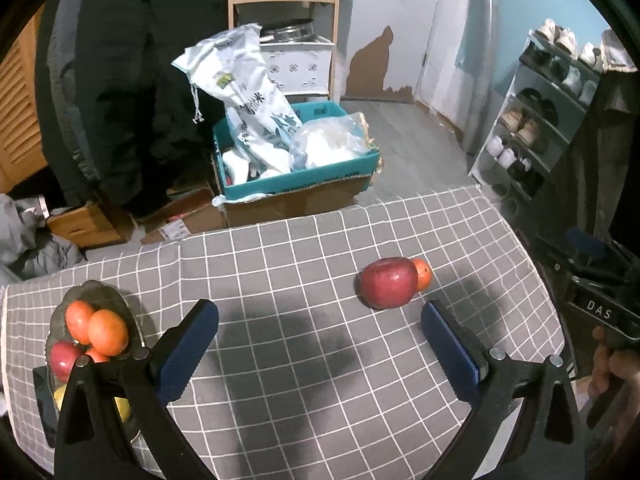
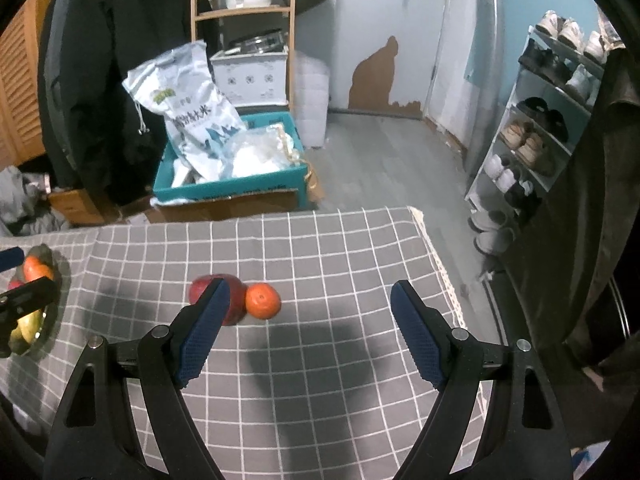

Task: Organize fruits
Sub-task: 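Move both tools from the bowl toward the red apple and small orange, then close the left tool around the red apple, then close the right tool around the small orange beside the apple, then carry the red apple with the left tool while the right tool carries the small orange to the bowl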

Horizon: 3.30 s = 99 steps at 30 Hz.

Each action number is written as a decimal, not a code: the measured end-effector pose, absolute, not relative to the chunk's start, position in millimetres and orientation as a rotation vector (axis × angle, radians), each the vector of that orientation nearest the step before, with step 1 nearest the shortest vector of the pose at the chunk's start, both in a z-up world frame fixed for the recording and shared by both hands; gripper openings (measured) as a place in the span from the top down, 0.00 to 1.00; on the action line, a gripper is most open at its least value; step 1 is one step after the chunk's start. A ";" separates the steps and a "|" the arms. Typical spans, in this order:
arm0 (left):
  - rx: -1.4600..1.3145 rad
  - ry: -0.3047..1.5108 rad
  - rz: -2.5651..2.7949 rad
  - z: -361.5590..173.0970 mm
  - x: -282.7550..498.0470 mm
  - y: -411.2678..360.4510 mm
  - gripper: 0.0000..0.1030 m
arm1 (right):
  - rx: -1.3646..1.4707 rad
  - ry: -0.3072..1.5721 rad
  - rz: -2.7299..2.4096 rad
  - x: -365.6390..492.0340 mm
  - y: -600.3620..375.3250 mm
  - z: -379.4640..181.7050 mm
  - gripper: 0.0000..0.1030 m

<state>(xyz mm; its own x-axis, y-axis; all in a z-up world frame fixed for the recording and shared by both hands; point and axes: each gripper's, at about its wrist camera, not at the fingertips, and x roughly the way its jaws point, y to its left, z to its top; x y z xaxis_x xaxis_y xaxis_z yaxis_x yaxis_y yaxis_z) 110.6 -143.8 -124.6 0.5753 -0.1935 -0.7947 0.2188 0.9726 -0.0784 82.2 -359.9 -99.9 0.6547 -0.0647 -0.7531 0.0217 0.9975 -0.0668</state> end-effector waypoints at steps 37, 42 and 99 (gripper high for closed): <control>-0.001 1.218 -0.313 -246.1 198.2 -231.7 0.01 | 0.039 1.238 -0.038 176.3 -405.5 -207.5 0.20; -0.002 1.243 -0.320 -258.6 202.9 -242.0 0.01 | 0.050 1.242 -0.034 175.2 -406.0 -213.0 0.20; -0.019 1.151 -0.181 -242.2 192.6 -143.8 0.26 | -0.051 1.247 0.104 192.6 -317.9 -244.6 0.57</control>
<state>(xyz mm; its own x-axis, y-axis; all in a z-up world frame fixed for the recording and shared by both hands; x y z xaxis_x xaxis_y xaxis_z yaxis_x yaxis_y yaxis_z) 192.6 -143.8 -242.2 0.3941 -0.1528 -0.9063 0.1333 0.9852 -0.1081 192.6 -317.9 -244.6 0.3144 0.0511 -0.9479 -0.1066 0.9941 0.0182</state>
